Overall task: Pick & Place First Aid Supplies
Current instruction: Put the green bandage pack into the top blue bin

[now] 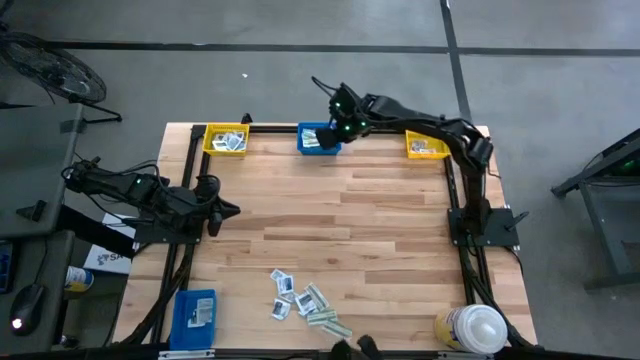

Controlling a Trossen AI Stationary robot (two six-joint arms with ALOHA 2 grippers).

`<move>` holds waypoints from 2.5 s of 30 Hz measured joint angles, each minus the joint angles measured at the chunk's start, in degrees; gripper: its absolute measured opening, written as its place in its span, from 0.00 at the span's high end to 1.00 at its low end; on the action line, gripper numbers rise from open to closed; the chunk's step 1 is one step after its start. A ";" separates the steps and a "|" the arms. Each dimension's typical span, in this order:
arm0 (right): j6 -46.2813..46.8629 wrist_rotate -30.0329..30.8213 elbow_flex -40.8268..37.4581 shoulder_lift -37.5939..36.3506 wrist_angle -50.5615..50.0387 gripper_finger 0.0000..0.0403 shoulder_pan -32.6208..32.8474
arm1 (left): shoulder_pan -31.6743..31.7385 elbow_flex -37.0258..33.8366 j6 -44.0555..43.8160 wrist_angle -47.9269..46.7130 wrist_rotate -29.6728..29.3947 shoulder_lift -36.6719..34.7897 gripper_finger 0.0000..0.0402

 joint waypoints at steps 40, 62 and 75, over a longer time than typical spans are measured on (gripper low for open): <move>-16.24 14.11 0.04 1.17 -7.73 0.69 53.98 | 0.00 -0.04 6.05 -0.41 8.56 0.02 0.87; -40.85 10.88 0.00 14.01 4.65 0.69 57.81 | 0.00 -0.07 4.33 -0.95 8.76 0.02 0.87; -45.86 15.24 0.04 15.24 4.88 0.69 58.98 | 0.00 -0.06 4.30 -1.02 8.39 0.02 0.87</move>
